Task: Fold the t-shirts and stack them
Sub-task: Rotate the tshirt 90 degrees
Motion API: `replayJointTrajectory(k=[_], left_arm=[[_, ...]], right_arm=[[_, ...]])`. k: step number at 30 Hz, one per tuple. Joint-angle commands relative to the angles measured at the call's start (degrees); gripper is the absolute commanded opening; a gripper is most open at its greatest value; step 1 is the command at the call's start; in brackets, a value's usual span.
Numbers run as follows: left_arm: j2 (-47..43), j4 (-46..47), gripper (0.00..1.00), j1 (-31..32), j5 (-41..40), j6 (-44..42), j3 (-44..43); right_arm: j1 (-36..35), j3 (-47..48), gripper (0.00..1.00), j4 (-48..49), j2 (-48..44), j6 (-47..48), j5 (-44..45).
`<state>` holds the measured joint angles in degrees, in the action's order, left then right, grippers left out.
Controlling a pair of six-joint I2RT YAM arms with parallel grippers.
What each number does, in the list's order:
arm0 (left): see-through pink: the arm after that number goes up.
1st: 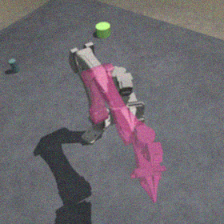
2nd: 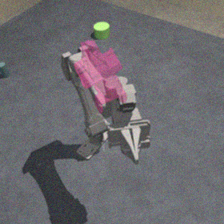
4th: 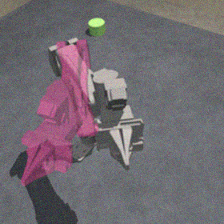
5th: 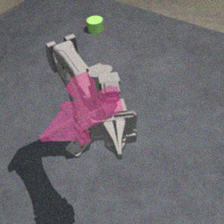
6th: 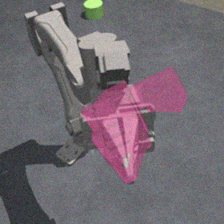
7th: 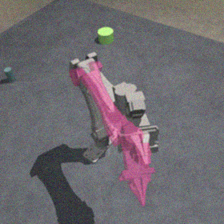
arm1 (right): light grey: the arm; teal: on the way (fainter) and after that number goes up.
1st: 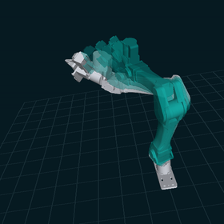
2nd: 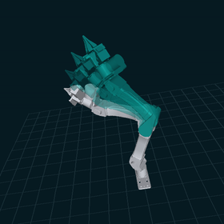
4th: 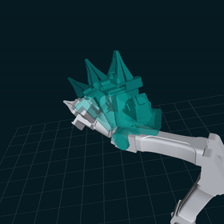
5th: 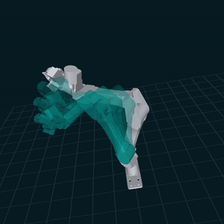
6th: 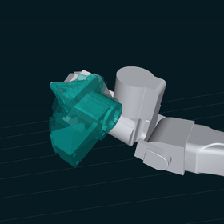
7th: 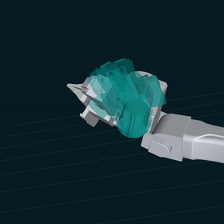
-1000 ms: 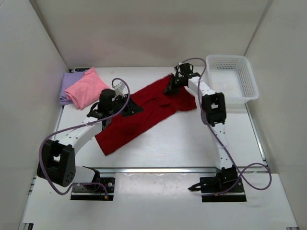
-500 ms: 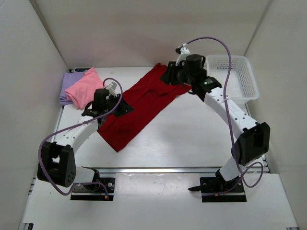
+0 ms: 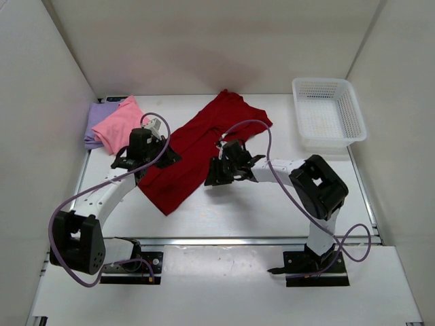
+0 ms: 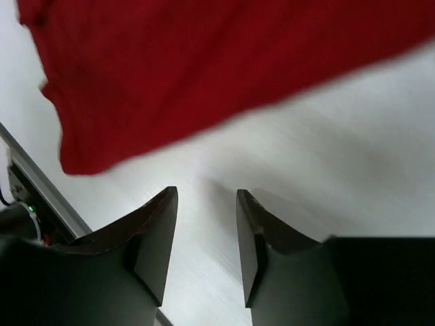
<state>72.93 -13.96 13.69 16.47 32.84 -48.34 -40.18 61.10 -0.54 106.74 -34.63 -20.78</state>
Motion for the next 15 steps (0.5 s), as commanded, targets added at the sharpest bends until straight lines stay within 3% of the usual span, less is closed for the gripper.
replayJointTrajectory(k=[1, 9, 11, 15], left_arm=[[-2.8, 1.0, 0.08, 0.2, -0.2, 0.1, 1.8], [-2.3, 1.3, 0.11, 1.4, -0.6, -0.1, 1.5], [-1.8, 1.2, 0.13, 1.9, -0.4, -0.1, 1.4], [0.0, 0.6, 0.15, 4.1, -1.0, -0.3, 0.6]], right_arm=[[1.1, 4.9, 0.39, 3.4, 3.6, -1.2, 2.1], [2.2, 10.4, 0.24, -0.4, 12.0, -3.7, -0.5], [2.9, 10.5, 0.06, -0.3, 11.9, -3.9, -0.7], [6.1, 5.2, 0.00, -0.7, 6.2, -2.1, -1.6]])
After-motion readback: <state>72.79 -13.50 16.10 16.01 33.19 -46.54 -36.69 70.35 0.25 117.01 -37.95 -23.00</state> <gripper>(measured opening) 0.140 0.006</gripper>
